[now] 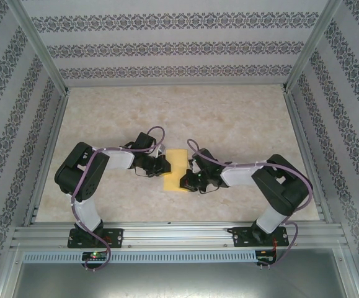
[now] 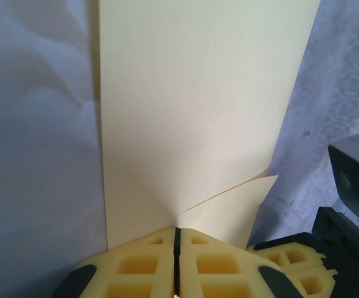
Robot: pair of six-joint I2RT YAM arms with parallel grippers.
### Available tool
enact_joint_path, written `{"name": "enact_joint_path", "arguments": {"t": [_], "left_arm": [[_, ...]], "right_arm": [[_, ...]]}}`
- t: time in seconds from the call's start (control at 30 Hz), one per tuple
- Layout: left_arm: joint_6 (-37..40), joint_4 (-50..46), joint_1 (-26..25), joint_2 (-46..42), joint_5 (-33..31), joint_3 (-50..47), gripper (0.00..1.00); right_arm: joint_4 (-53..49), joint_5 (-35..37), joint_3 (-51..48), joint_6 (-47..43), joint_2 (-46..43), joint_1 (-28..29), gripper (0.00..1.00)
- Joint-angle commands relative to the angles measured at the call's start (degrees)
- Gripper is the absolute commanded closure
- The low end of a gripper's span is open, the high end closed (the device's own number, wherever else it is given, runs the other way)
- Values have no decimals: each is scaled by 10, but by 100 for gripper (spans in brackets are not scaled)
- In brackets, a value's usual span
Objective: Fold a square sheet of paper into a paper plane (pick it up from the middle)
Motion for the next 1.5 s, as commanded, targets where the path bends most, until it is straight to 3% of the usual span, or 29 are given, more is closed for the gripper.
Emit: {"name": "enact_joint_path", "arguments": {"t": [0.0, 0.13, 0.17, 0.23, 0.3, 0.4, 0.9, 1.47], "left_arm": [[18, -46, 5, 21, -32, -3, 90], [15, -26, 5, 18, -13, -7, 88], [11, -19, 5, 16, -6, -8, 87], [5, -10, 3, 13, 5, -5, 87], [4, -11, 1, 7, 4, 0, 86], [1, -15, 0, 3, 1, 2, 87], [-7, -8, -7, 1, -2, -3, 83], [-1, -29, -7, -5, -23, -1, 84]], "right_arm": [[-4, 5, -55, 25, -40, -9, 93], [14, -10, -70, 42, -97, -30, 84], [12, -7, -64, 47, -113, -38, 77], [-31, 30, -45, 37, -134, -47, 71], [-84, 68, -18, 17, -133, -55, 65], [-84, 51, 8, 7, -102, -61, 59], [3, 10, 43, 41, 16, -48, 60], [9, 33, 57, 37, 16, -35, 58]]}}
